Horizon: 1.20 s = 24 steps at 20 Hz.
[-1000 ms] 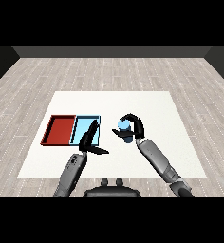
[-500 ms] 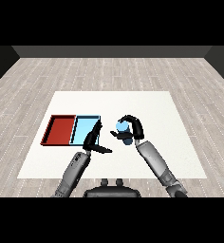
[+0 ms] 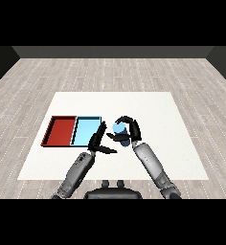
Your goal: Pick the blue can and put it in the blue box
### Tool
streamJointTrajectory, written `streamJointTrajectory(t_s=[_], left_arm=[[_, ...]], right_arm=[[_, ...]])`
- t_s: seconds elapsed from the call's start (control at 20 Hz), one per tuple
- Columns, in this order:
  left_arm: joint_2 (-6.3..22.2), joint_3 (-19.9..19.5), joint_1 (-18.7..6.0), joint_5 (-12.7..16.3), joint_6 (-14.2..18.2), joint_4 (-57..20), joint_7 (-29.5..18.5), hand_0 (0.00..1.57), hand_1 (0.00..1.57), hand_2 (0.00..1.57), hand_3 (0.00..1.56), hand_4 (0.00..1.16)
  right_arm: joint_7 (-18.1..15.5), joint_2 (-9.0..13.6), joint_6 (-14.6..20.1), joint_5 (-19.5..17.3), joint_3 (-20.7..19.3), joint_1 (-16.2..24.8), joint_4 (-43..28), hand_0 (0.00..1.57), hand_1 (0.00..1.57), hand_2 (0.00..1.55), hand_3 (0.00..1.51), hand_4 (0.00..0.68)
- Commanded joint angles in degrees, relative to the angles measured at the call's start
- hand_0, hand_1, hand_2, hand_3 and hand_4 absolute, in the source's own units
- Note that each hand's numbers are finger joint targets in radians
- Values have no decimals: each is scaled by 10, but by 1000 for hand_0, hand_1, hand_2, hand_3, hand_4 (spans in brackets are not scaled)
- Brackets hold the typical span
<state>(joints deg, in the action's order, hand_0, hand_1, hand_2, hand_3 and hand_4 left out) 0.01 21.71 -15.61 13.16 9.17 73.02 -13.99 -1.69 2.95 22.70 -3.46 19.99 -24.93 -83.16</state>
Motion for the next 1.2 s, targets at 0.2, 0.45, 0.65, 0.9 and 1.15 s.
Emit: streamJointTrajectory(t_s=[0.2,0.45,0.65,0.9,1.15], left_arm=[[0,43,12,27,28,-32,-37,0,0,0,0,0],[0,40,1,33,14,-59,-57,0,0,0,0,0],[0,6,-63,44,1,-112,-61,0,0,0,0,0],[0,44,-18,46,13,-64,-72,0,0,0,0,0],[0,69,-36,68,47,-25,-42,0,0,0,0,0]], right_arm=[[11,-29,-29,-19,-29,-30,27,1478,1478,1458,1392,610],[-27,-29,16,-5,37,-16,37,1490,1490,1466,1401,609],[-17,-29,-10,-9,21,-8,19,1463,1463,1458,1407,620],[-56,-29,-15,28,28,30,14,1465,1465,1458,1390,619],[-19,-30,49,82,59,-39,30,1461,1461,1455,1388,589]])
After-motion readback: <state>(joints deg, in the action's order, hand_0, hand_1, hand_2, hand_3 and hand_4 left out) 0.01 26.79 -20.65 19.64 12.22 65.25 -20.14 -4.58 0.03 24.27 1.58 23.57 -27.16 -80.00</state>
